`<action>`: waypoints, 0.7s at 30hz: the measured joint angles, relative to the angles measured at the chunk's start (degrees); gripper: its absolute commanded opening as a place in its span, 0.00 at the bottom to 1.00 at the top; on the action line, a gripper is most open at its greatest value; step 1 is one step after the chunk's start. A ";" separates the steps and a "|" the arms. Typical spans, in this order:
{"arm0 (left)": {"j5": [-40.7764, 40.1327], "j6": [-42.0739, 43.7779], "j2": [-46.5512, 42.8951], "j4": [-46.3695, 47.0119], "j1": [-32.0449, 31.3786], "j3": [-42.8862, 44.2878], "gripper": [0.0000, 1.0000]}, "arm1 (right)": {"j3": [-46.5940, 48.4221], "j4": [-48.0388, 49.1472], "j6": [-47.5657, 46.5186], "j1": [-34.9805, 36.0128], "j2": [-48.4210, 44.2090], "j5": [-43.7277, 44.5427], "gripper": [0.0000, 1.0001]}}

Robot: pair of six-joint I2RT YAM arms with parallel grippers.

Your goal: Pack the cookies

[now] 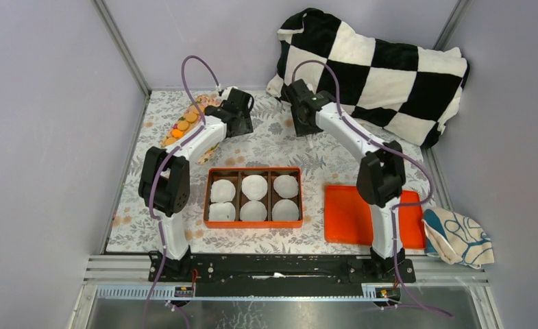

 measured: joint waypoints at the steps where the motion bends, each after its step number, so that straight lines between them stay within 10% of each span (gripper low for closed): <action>1: 0.20 0.00 0.15 0.00 0.00 0.33 0.72 | -0.24 -0.11 0.00 0.00 -1.38 -0.02 0.38; 21: -1.84 0.96 21.07 -6.19 12.85 28.92 0.71 | -6.67 -1.46 0.44 0.66 -12.55 -3.48 0.31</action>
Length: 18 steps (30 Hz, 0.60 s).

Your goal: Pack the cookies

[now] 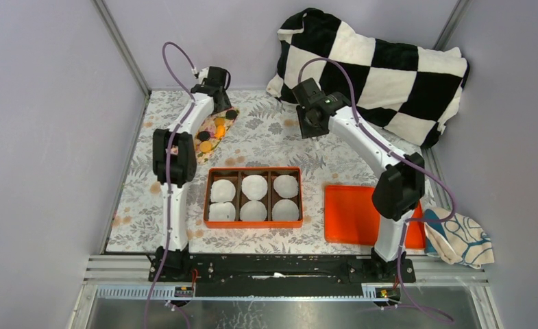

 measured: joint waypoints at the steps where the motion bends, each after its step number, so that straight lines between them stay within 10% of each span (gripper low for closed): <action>1: -0.17 -0.07 1.53 -0.63 0.26 0.98 0.70 | -0.24 0.04 0.00 0.09 -0.46 -0.31 0.30; 18: 0.83 -1.31 2.58 -1.75 -1.84 -7.72 0.65 | -4.90 3.26 0.00 0.22 -4.37 -3.21 0.28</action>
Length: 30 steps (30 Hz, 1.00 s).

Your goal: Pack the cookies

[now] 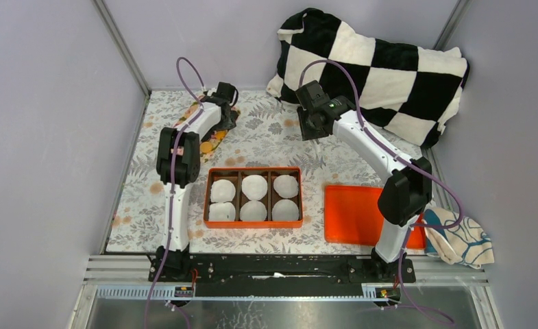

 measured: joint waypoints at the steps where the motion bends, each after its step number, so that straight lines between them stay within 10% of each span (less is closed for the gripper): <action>1: 0.00 -0.02 -0.04 0.31 -0.17 -0.13 0.65 | -0.04 0.09 0.02 0.00 0.00 0.00 0.28; 30: 3.04 -1.29 -9.44 9.60 -23.82 -18.38 0.65 | -6.36 1.60 0.26 0.00 -4.04 0.00 0.29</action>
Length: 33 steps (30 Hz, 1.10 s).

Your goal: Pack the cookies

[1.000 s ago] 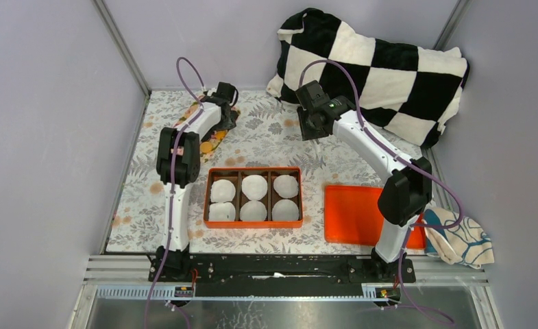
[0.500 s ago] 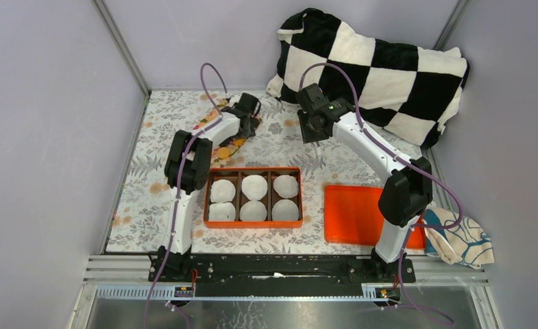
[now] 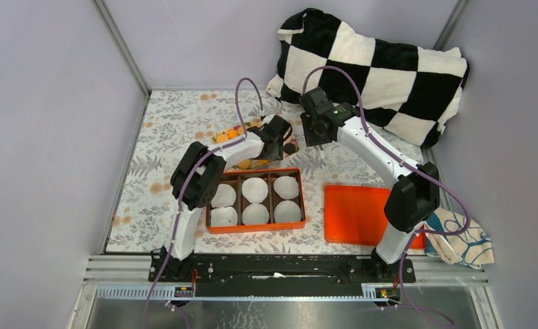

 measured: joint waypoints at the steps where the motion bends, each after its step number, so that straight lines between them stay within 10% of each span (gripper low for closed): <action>1: 0.26 -0.02 -0.76 0.44 -0.63 -1.16 0.65 | -0.33 0.13 0.00 0.00 -0.20 -0.02 0.29; 13: -4.48 -1.27 -6.54 -2.82 -1.77 0.52 0.65 | -2.80 1.22 -0.07 0.81 -3.37 -3.08 0.31; 25: -8.74 -3.37 -38.99 -2.99 -1.77 -1.09 0.64 | -4.20 3.87 -0.02 5.40 -1.64 -8.55 0.49; 33: -8.81 -3.82 -38.27 -5.35 -1.77 -9.84 0.64 | -4.20 5.05 -0.02 5.44 2.73 -8.26 0.54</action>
